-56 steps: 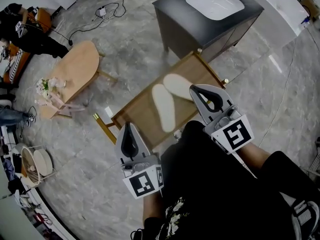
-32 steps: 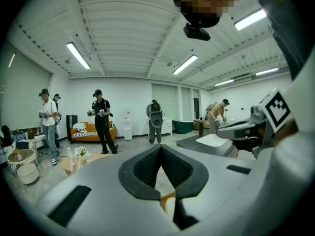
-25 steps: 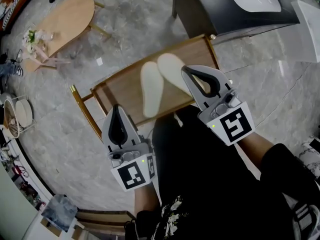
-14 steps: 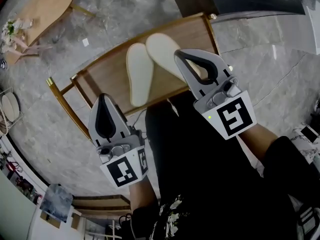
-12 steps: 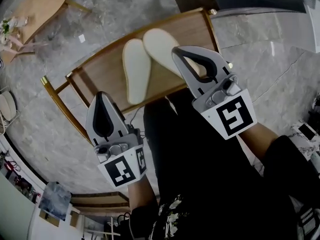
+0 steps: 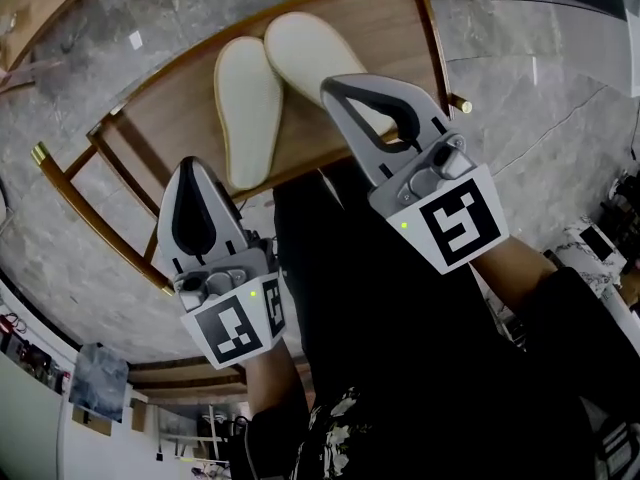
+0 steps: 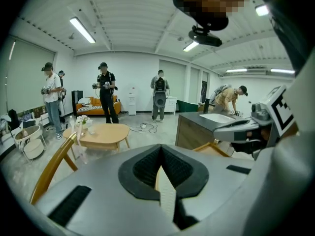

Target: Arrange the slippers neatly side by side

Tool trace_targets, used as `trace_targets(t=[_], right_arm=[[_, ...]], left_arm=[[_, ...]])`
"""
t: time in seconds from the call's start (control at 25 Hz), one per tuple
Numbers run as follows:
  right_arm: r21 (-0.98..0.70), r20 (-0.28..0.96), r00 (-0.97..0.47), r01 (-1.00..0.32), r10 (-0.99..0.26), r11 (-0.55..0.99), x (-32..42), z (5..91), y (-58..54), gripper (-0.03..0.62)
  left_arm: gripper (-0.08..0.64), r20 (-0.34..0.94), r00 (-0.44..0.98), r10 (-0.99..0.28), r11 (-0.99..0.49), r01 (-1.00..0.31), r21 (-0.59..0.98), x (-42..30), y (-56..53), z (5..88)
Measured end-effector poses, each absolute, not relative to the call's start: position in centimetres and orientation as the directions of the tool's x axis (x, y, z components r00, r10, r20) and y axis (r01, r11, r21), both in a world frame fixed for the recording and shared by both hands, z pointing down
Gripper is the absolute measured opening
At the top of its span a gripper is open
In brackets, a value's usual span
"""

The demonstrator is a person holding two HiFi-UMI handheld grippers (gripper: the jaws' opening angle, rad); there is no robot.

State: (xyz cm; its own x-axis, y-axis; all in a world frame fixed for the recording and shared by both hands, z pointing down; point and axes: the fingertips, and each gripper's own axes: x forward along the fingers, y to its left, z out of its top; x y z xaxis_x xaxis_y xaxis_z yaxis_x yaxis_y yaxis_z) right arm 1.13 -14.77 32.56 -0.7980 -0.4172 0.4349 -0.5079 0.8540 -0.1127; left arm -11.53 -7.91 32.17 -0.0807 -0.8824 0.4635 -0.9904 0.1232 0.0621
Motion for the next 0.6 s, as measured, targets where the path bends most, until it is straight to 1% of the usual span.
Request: trace_targets(t=[0.2, 0.6], right_arm=[[-0.133, 0.469, -0.783, -0.519, -0.408, 0.844, 1.4, 34.6, -14.3, -0.003], [-0.118, 0.524, -0.744, -0.545, -0.414, 0.830, 1.9, 37.6, -14.0, -0.003]], left_arm=[[-0.002, 0.502, -0.078, -0.861, 0.126, -0.990, 0.062, -11.5, -7.5, 34.4], [-0.003, 0.551, -0.038, -0.834, 0.093, -0.993, 0.072, -10.5, -7.1, 37.8]])
